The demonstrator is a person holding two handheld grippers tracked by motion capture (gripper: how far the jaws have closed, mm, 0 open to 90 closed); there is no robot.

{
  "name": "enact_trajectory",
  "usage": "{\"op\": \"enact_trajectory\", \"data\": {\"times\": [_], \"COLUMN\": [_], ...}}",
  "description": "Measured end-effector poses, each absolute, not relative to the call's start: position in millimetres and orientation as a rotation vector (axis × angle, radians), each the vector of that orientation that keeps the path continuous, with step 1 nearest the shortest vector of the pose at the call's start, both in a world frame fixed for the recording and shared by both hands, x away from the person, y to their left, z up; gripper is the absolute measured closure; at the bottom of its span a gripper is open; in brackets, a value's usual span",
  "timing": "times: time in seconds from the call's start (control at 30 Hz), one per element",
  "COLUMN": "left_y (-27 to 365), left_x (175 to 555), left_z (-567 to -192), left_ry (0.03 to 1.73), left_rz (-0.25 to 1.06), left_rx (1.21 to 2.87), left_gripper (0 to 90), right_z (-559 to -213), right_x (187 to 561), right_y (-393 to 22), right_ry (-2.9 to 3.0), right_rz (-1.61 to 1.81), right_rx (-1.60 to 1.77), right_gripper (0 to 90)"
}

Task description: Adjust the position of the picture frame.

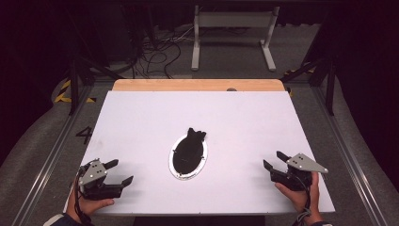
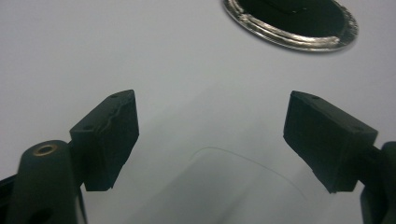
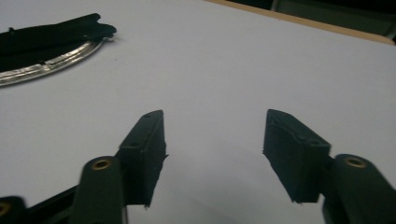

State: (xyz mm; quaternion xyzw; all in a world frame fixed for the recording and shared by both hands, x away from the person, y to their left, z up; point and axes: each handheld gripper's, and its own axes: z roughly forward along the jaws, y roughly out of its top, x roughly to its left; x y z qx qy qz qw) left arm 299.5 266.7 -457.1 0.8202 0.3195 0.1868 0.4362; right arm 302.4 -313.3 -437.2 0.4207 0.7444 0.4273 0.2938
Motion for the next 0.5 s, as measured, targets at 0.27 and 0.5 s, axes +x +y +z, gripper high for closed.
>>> {"op": "enact_trajectory", "data": {"times": [0.27,0.5], "left_y": [250.7,233.2], "left_x": [291.5,288.0], "left_z": [-456.6,-451.5], "left_ry": [0.747,0.631], "left_rz": [0.428,0.365], "left_rx": [2.111,2.113], "left_gripper": [43.4,82.8], "right_z": [-430.8,-423.6], "right_x": [320.3,356.2], "right_y": [-295.7,-264.4], "right_ry": [2.085,2.154], "right_rz": [1.177,1.261], "right_rx": [1.060,0.986], "right_gripper": [66.0,85.3]}}
